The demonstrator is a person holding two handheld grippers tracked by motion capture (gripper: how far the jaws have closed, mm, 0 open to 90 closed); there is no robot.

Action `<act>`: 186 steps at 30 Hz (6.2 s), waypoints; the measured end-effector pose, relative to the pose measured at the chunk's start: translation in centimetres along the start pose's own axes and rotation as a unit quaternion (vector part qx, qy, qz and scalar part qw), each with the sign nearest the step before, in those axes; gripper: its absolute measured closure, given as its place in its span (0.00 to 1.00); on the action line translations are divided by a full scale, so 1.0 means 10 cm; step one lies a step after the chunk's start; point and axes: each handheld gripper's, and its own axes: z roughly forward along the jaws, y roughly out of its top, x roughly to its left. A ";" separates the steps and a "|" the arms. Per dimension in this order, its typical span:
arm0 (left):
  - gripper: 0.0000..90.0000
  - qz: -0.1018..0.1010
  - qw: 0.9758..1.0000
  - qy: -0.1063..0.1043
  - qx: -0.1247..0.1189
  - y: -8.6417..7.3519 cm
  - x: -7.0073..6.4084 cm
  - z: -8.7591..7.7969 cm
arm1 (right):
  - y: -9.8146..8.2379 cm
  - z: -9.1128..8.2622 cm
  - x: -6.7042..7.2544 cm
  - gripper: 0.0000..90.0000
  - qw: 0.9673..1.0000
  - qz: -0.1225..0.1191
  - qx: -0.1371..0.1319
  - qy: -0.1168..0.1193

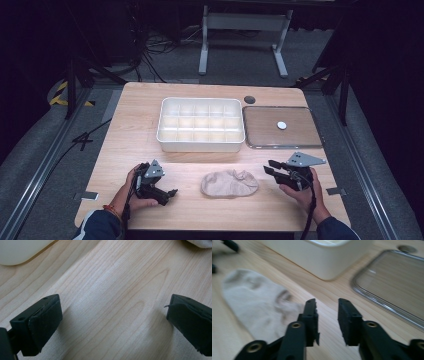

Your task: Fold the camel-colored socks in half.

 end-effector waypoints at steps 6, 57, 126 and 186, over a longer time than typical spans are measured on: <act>0.00 -0.001 1.000 0.000 0.000 0.00 0.00 0.00 | 0.17 0.23 0.36 0.91 0.998 -0.042 0.007 0.053; 0.48 0.020 0.998 -0.054 -0.011 0.68 -0.59 0.50 | 0.16 0.99 0.96 0.99 0.983 -0.120 0.072 0.121; 0.92 0.041 0.994 -0.045 -0.086 0.80 -0.81 0.29 | 0.24 1.00 0.85 0.82 0.985 -0.125 0.070 0.101; 0.91 0.029 0.995 -0.060 -0.078 1.00 -0.96 0.70 | 0.10 0.68 0.42 0.82 0.990 -0.097 0.089 0.053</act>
